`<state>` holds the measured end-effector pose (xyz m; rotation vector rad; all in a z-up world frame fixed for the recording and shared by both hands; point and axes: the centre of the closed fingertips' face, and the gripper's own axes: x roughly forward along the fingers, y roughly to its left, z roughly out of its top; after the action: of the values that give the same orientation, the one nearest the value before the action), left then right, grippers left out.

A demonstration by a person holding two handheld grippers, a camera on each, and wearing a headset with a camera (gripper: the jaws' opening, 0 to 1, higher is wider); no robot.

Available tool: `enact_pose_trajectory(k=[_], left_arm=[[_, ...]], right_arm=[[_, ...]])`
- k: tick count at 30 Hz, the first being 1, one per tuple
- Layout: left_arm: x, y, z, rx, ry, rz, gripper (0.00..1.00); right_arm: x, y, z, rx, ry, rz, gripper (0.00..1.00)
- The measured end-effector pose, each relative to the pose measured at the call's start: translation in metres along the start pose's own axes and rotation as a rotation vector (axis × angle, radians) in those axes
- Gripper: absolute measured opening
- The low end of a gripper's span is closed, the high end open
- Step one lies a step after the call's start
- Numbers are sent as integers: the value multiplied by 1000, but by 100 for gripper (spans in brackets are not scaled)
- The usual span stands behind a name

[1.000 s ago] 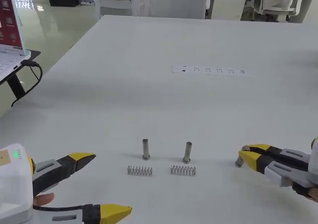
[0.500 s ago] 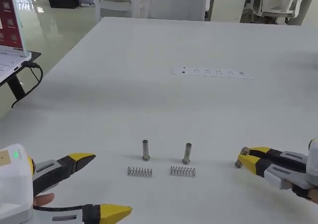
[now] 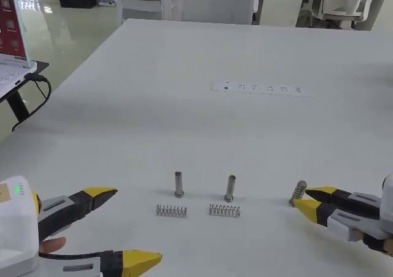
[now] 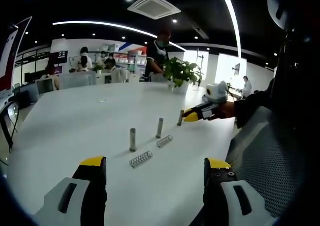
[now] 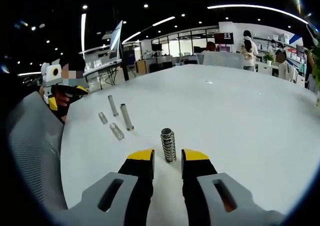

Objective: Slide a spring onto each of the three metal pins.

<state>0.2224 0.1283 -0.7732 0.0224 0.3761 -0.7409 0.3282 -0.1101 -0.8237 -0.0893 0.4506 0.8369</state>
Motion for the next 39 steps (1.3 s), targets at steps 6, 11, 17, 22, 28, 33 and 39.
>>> enact_pose_trajectory(k=[6,11,17,22,28,33,39], left_arm=[[0,-1,1,0,-6,-3,76],[0,-2,2,1,-10,-7,76],[0,-3,3,-1,-16,-12,76],[0,-5,4,0,-18,-16,76],[0,-5,5,-2,-24,-16,76],[0,-5,5,0,-25,-16,76],[1,-6,6,3,-25,-20,76]], right_arm=[[-7,3,-5,1,12,-3,21],[-11,10,-6,-19,23,6,22],[-15,16,-9,-17,29,19,21],[-17,22,-11,-24,37,33,21],[-19,35,-11,-62,54,68,21],[-17,45,-9,-101,72,101,21],[-10,62,-6,-167,107,162,22]])
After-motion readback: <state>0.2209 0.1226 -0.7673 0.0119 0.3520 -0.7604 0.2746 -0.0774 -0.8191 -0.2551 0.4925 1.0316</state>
